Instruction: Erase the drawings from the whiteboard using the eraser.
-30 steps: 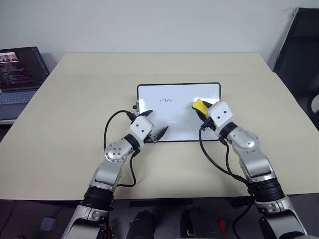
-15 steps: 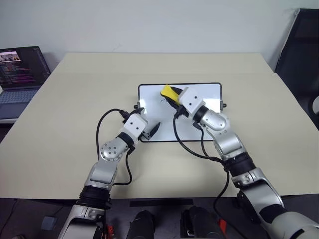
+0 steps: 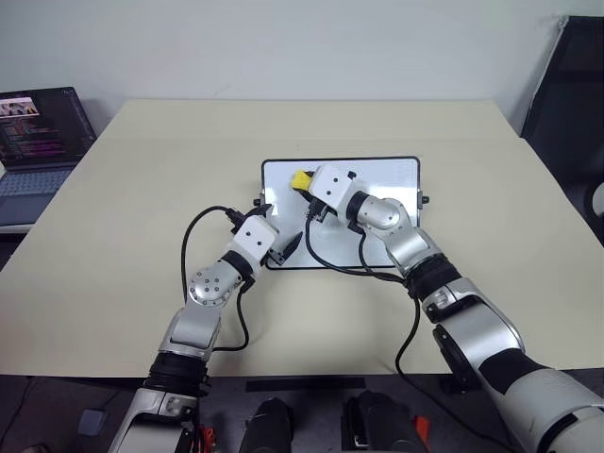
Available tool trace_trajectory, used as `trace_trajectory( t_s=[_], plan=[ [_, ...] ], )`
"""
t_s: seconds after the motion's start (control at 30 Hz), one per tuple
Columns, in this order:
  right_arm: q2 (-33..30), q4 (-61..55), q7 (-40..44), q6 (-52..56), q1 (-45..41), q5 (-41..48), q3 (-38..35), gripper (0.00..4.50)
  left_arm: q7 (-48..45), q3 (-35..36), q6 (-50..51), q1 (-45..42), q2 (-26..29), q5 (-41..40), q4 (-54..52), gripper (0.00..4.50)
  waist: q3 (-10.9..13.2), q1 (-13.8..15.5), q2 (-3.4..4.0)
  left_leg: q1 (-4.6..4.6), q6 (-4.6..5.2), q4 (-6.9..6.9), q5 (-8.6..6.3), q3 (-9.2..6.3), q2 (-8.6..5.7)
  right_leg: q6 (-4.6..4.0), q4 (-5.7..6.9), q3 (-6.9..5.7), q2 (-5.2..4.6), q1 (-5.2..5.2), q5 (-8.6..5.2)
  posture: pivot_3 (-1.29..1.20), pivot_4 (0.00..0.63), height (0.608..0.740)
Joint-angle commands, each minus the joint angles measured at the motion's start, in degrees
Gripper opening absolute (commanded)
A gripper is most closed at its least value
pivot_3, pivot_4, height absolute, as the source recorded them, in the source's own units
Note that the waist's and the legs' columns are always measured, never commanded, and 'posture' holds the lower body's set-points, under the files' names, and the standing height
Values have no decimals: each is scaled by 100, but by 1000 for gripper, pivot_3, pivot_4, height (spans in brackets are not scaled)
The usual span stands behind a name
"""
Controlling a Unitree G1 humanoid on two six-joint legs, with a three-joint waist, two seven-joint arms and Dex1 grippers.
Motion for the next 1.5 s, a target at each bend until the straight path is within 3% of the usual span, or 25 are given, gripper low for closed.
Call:
trace_trajectory(
  t_s=[0.03,0.8,1.07,1.37,1.5],
  plan=[
    [-121,152,-34,-55,-140,-196,45,1103,57,76,-5,-5,0,-32,-254,4500,0,1,0,2,0,1,0,0,0,1,3,0,0,0,0,0,150,740],
    [-1439,-1616,577,1158,1597,85,-474,1103,-28,17,-91,-183,-59,-58,-51,4500,-4,45,-4,63,23,11,15,-3,-7,17,18,-2,-2,60,-10,0,150,740],
    [-889,-2081,437,1066,1472,511,-595,1103,-88,-30,-227,-359,-121,-64,195,4500,-2,1,-3,91,22,2,14,-9,-6,17,-11,-4,-2,102,-11,0,150,740],
    [-119,-1622,142,738,928,471,-432,1103,-82,21,-217,-275,-82,-61,104,4500,1,-29,0,-1,22,-11,15,4,9,11,14,4,0,-18,-11,0,150,740],
    [39,-1125,-4,597,601,361,-376,1103,-59,46,-189,-230,-64,-58,46,4500,2,-6,1,-5,22,-12,14,-1,6,11,10,2,-1,-19,-11,0,150,740]
  ],
)
